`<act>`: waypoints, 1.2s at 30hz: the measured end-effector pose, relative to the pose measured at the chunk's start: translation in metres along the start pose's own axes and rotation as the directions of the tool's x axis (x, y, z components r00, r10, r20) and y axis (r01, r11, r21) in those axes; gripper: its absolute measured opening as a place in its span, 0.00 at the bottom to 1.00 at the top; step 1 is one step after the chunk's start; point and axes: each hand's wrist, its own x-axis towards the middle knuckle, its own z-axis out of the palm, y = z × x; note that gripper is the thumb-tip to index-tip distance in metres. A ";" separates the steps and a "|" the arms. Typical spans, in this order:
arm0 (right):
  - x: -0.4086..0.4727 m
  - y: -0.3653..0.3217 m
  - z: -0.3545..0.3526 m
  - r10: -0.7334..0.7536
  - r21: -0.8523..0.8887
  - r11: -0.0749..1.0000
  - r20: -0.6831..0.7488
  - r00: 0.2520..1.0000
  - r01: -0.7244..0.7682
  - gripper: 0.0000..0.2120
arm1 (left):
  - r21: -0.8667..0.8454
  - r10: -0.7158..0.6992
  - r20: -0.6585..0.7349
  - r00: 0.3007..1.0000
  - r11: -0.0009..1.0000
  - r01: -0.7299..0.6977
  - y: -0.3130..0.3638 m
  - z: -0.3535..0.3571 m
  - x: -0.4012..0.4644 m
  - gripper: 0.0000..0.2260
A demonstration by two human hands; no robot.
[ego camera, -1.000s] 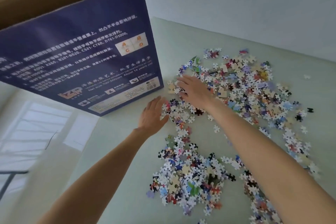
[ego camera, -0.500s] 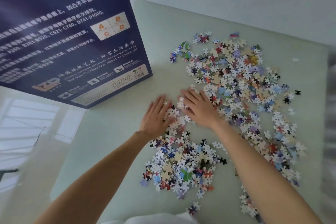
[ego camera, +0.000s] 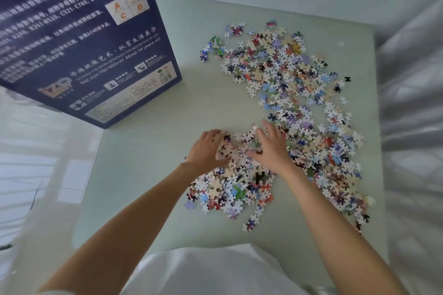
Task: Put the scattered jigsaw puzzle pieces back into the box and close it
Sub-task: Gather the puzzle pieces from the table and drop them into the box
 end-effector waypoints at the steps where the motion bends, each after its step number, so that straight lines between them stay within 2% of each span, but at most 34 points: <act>1: 0.003 -0.002 -0.001 0.035 -0.038 0.999 0.089 0.995 -0.032 0.42 | -0.008 -0.041 0.004 0.999 0.999 0.041 0.003 -0.002 0.002 0.38; 3: 0.007 -0.010 0.003 0.030 -0.122 0.992 0.175 0.984 -0.009 0.50 | 0.018 -0.098 0.028 0.995 0.995 0.098 0.008 -0.005 0.007 0.41; 5: 0.009 -0.016 0.008 -0.005 -0.182 0.983 0.164 0.986 0.036 0.52 | 0.035 -0.129 0.059 0.990 0.991 0.127 0.012 -0.006 0.011 0.39; 9: 0.010 -0.022 0.012 -0.047 -0.175 0.982 0.152 0.987 0.074 0.45 | -0.025 -0.141 0.106 0.984 0.989 0.145 0.015 -0.003 0.014 0.37; 13: 0.007 -0.027 0.016 -0.008 -0.092 0.996 0.174 0.985 0.024 0.39 | -0.068 -0.131 0.128 0.983 0.988 0.140 0.012 -0.003 0.017 0.36; 20: 0.001 -0.026 0.018 -0.005 -0.106 0.994 0.146 0.989 0.020 0.30 | -0.031 -0.089 0.165 0.982 0.995 0.096 0.012 -0.003 0.018 0.29; 24: -0.006 -0.026 0.018 -0.004 -0.015 1.000 0.094 0.996 0.005 0.26 | -0.021 -0.051 0.158 0.986 0.998 0.055 0.017 -0.004 0.014 0.27; 29: -0.016 -0.028 0.018 0.008 0.064 0.998 0.089 0.996 -0.014 0.21 | -0.084 -0.062 0.167 0.984 0.993 0.077 0.018 -0.007 0.012 0.24; 31: -0.018 -0.028 0.016 -0.017 0.072 0.997 0.118 0.993 0.009 0.24 | -0.099 -0.058 0.164 0.985 0.992 0.075 0.016 -0.008 0.012 0.24; 34: -0.024 -0.024 0.010 -0.039 0.096 0.995 0.229 0.973 0.017 0.33 | -0.118 -0.058 0.156 0.986 0.990 0.077 0.009 -0.010 0.010 0.23; 36: -0.029 -0.022 0.008 -0.053 0.074 0.997 0.253 0.966 0.035 0.35 | -0.144 -0.060 0.149 0.987 0.986 0.081 0.004 -0.013 0.009 0.23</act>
